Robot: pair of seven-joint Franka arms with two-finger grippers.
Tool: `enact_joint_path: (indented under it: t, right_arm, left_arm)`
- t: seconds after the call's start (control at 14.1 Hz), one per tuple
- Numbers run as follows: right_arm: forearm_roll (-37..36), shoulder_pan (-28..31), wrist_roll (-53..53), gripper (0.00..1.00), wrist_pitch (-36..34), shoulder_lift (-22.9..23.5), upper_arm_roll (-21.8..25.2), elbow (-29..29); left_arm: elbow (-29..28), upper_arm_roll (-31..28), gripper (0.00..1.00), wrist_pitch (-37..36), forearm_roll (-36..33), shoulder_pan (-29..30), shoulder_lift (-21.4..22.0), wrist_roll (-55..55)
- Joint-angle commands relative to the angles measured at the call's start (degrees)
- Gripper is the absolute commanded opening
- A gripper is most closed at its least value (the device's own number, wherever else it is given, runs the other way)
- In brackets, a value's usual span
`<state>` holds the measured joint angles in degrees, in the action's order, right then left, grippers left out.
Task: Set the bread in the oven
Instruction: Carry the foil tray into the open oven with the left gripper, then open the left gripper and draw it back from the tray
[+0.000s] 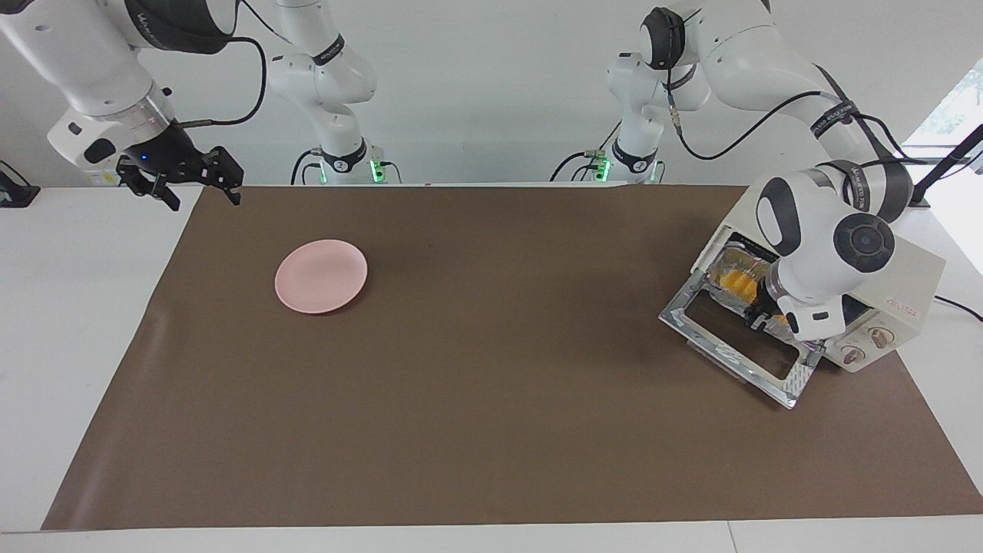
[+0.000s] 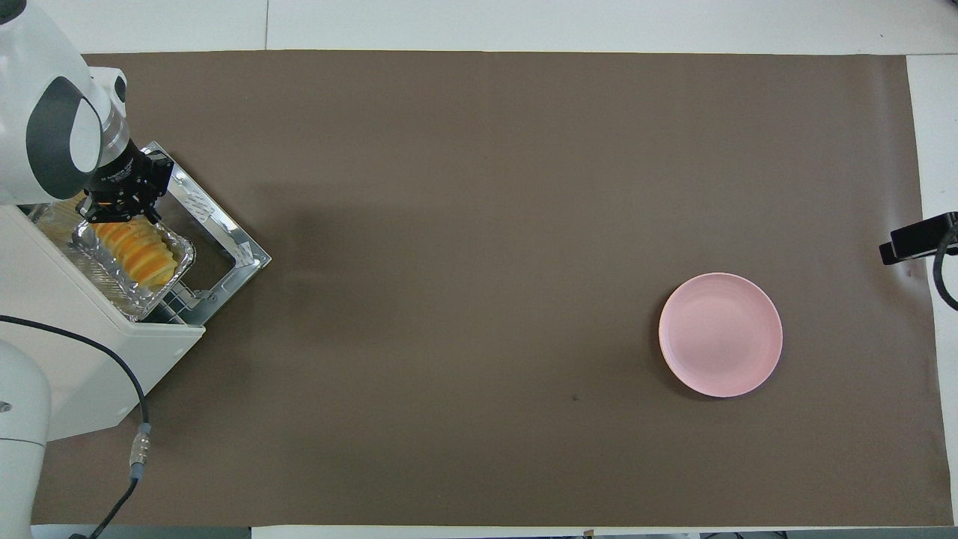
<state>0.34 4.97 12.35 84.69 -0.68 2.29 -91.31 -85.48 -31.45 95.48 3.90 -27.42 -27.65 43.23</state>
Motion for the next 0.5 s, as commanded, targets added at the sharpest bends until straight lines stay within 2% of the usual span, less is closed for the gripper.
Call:
enact_joint_path:
  t: [0.0,0.28,0.43]
  right_arm:
    - [-0.7,0.9,2.3,1.0,-0.5,-0.6,-0.2,-0.5]
    - [-1.3,0.9,1.0,1.0,1.2,-0.6,-0.3,-0.7]
    - [-1.2,0.8,1.3,1.0,0.4,-0.9,-0.3,-0.6]
  left_arm:
    - [-3.9,-1.0,0.0,2.4,-0.6,0.2,3.0,0.7]
    - [-6.6,-1.1,0.0,4.7,-0.6,0.4,3.8,-0.3]
    - [-8.2,-1.1,0.0,4.9,-3.3,0.4,4.6,-5.6]
